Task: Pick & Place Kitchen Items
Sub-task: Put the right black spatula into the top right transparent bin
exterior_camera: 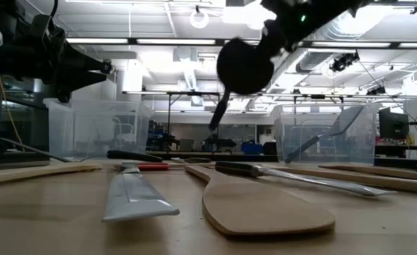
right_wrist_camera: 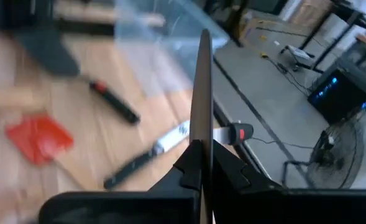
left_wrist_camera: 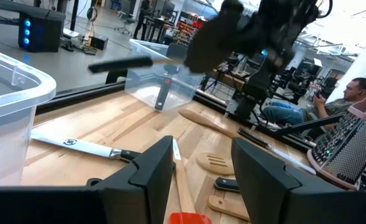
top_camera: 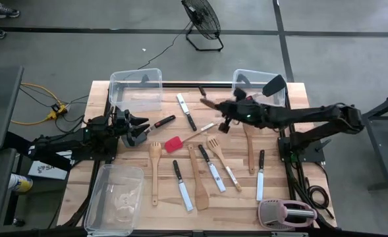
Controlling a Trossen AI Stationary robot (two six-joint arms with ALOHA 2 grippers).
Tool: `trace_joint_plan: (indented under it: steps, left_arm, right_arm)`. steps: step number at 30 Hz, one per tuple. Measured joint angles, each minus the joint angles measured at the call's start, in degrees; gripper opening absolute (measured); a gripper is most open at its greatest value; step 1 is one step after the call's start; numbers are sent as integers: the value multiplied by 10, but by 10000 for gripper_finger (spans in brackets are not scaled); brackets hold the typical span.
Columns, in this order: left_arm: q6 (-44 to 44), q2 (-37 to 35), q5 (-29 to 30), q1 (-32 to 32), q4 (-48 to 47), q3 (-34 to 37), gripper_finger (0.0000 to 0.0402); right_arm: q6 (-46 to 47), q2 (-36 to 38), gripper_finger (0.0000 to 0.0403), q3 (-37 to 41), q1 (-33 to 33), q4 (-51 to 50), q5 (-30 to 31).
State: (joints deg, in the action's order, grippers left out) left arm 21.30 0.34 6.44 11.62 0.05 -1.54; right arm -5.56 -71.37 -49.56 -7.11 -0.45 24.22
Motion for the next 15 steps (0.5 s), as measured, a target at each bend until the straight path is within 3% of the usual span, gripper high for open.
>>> trace_joint_plan:
  steps: [10, 15]
  left_arm:
    - [0, 0, 0, 0, 0, 0, 163]
    - [0, 0, 0, 0, 0, 0, 163]
  right_arm:
    - [189, 132, 3, 0, 0, -74, 14]
    - [234, 193, 3, 0, 0, -90, 14]
